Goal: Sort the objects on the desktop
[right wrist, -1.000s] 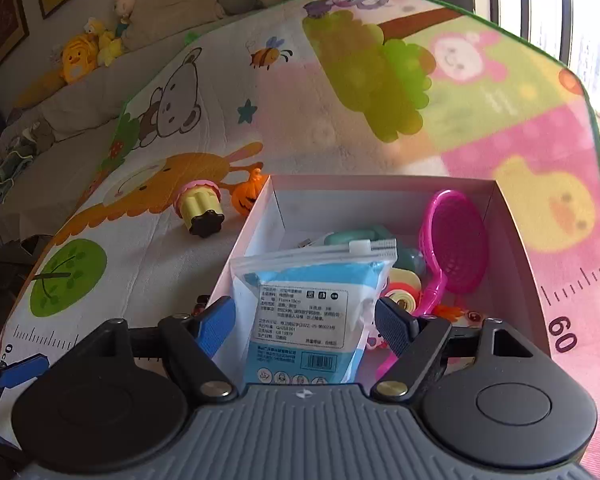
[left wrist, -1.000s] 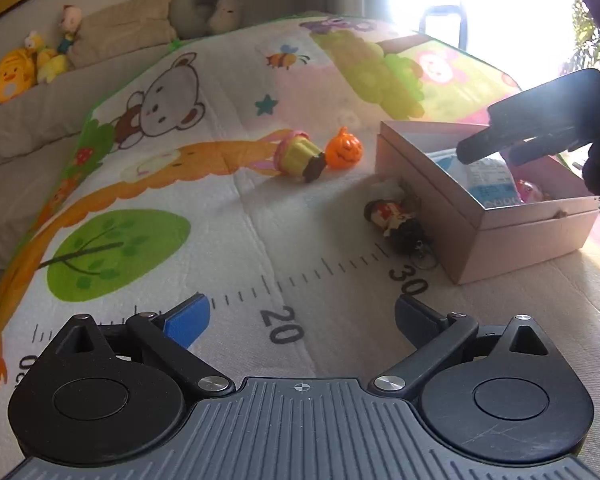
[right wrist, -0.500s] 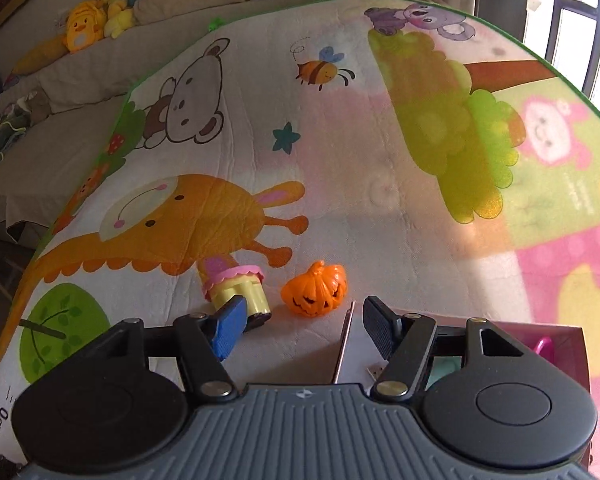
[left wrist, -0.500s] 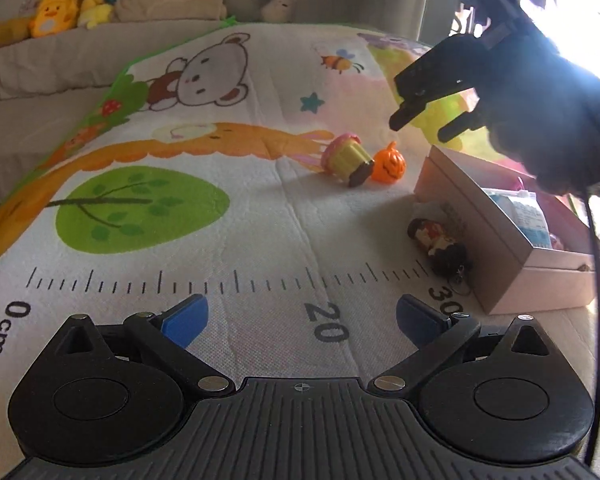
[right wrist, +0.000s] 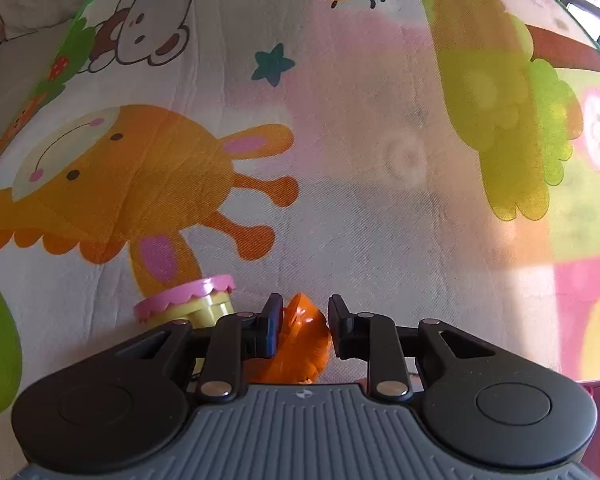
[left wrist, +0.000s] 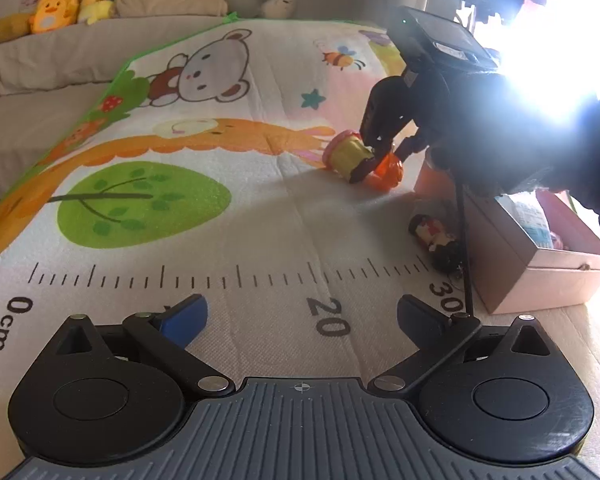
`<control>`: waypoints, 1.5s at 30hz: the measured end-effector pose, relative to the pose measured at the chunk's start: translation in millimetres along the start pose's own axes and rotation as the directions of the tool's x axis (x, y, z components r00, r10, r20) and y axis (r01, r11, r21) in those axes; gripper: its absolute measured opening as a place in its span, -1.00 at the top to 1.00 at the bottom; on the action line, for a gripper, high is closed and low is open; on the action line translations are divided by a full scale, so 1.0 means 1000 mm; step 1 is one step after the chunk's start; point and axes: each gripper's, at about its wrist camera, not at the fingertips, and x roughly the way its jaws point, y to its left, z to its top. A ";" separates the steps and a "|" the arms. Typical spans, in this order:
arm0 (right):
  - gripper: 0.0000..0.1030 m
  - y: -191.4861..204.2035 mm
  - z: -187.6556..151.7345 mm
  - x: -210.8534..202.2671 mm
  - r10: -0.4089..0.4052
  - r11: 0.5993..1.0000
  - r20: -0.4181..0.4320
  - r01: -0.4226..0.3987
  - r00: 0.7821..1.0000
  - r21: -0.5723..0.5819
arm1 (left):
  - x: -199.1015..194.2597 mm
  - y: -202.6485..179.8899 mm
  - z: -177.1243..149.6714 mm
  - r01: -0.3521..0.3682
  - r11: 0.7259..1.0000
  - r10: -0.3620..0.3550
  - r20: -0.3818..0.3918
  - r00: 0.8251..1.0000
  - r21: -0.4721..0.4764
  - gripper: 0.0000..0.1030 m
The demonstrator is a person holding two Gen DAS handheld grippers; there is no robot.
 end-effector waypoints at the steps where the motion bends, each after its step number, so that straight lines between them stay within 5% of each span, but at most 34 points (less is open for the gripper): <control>1: 0.58 0.004 -0.005 -0.005 0.006 1.000 0.004 -0.006 1.000 -0.021 | 0.000 0.000 0.000 -0.001 1.000 0.001 -0.004 1.000 0.005 -1.00; 9: 0.60 0.044 -0.048 -0.047 0.069 0.978 0.011 -0.065 0.998 -0.197 | -0.002 -0.005 -0.003 0.009 0.999 -0.008 -0.018 1.000 0.044 -1.00; 15: 0.60 0.054 -0.093 -0.073 0.137 0.966 -0.020 -0.138 0.990 -0.218 | -0.007 -0.013 -0.010 0.013 0.994 -0.008 -0.045 0.999 0.107 -1.00; 18: 0.59 0.048 -0.116 -0.088 0.236 0.956 -0.098 -0.249 0.967 -0.154 | -0.015 -0.014 -0.016 0.035 0.990 -0.028 -0.055 0.998 0.136 -1.00; 20: 0.59 0.046 -0.137 -0.104 0.341 0.924 -0.149 -0.360 0.928 -0.130 | -0.019 -0.013 -0.020 0.055 0.988 -0.044 -0.078 0.996 0.146 -1.00; 23: 0.57 0.033 -0.162 -0.136 0.401 0.902 -0.091 -0.410 0.912 -0.133 | -0.022 -0.017 -0.024 0.044 0.985 -0.028 -0.093 0.995 0.170 -1.00; 26: 0.50 0.007 -0.182 -0.164 0.361 0.925 0.039 -0.353 0.932 -0.143 | -0.021 -0.023 -0.027 0.033 0.980 -0.013 -0.102 0.995 0.196 -1.00; 31: 0.35 -0.071 -0.199 -0.182 0.130 0.991 0.242 -0.133 0.962 -0.004 | -0.018 -0.039 -0.023 0.078 0.970 -0.052 -0.117 0.992 0.229 -1.00; 34: 0.35 -0.096 -0.205 -0.179 0.151 0.985 0.256 -0.167 0.955 0.042 | -0.016 -0.051 -0.020 0.087 0.963 -0.062 -0.105 0.993 0.255 -1.00; 40: 0.35 -0.030 -0.202 -0.180 0.264 0.962 0.302 -0.229 0.916 -0.146 | -0.012 -0.046 -0.020 0.011 0.971 0.010 -0.084 0.996 0.239 -1.00; 45: 0.35 0.020 -0.173 -0.132 0.201 0.979 0.262 -0.182 0.944 -0.096 | -0.018 -0.018 -0.020 -0.016 0.982 0.031 -0.075 0.997 0.189 -1.00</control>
